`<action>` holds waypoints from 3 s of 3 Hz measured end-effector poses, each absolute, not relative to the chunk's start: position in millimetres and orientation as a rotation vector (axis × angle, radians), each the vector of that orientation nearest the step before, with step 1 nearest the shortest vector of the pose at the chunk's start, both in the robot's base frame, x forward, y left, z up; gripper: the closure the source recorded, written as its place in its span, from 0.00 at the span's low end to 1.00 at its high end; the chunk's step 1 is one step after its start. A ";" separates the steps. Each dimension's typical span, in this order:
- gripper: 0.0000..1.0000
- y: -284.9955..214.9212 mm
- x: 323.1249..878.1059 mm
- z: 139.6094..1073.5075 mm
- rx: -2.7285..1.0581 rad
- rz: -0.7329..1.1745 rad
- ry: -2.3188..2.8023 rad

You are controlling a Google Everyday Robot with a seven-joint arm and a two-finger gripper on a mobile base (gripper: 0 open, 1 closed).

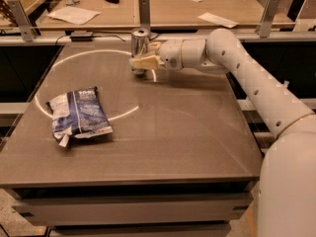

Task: Move redbull can near blue chip bag

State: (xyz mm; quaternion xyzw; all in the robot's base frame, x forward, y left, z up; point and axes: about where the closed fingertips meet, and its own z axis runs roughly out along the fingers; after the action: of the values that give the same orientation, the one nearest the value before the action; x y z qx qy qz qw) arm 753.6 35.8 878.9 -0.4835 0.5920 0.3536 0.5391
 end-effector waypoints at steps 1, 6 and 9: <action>1.00 38.8 747.2 878.5 -1.172 0.862 1.397; 1.00 89.3 629.0 886.9 -1.429 1.078 1.252; 1.00 89.9 585.7 859.7 -1.497 1.038 1.304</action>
Offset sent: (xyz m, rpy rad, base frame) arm -0.0067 0.0016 0.0086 0.0138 0.0042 0.0518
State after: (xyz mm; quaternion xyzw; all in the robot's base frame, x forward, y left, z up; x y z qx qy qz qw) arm 585.7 89.9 859.7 -0.6016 0.5239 0.4171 0.4356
